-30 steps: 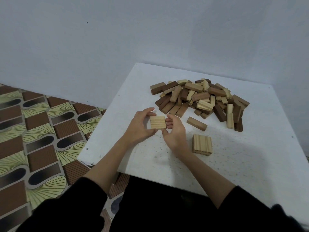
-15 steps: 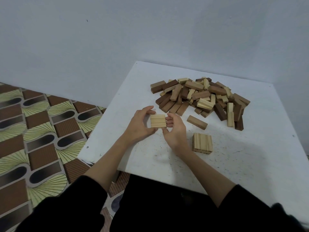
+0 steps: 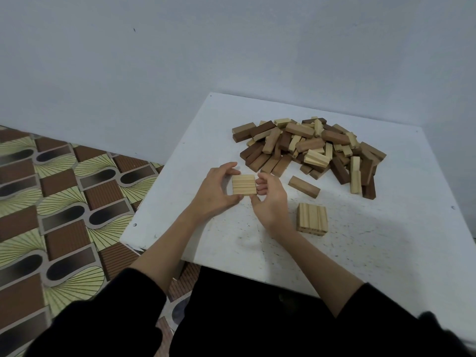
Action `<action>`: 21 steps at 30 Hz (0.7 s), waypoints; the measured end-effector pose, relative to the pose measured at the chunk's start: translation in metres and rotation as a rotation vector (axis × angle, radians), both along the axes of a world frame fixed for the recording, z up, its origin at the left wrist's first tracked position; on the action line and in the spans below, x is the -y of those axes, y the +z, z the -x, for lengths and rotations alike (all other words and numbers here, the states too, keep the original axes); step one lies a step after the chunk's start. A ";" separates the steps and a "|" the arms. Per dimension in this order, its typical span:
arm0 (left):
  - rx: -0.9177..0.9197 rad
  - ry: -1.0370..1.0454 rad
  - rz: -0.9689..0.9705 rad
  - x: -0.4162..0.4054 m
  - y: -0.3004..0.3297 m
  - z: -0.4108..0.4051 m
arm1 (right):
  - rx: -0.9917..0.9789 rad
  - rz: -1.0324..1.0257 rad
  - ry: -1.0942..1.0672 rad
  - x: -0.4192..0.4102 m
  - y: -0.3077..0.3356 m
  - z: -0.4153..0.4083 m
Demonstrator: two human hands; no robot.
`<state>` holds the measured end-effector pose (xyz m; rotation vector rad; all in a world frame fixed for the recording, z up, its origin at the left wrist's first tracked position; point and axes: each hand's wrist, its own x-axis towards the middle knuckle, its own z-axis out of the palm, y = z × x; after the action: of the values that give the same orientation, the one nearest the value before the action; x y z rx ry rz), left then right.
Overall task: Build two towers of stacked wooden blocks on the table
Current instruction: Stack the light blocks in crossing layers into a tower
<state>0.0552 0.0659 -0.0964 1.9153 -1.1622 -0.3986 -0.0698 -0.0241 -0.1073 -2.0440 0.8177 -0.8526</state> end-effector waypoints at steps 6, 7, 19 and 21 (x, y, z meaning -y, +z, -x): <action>-0.003 0.000 -0.006 -0.001 0.002 0.000 | -0.001 -0.007 0.002 -0.001 0.001 0.000; -0.004 0.000 -0.007 0.000 0.002 0.000 | -0.004 -0.010 0.004 -0.001 0.002 0.000; -0.021 0.002 -0.020 0.000 0.003 0.001 | -0.023 -0.054 0.018 -0.003 0.006 0.001; -0.039 0.012 -0.017 0.000 0.004 0.001 | -0.040 -0.072 0.031 -0.004 0.008 0.001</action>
<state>0.0538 0.0662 -0.0927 1.9202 -1.1244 -0.4392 -0.0705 -0.0199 -0.0990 -2.0112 0.8241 -0.7568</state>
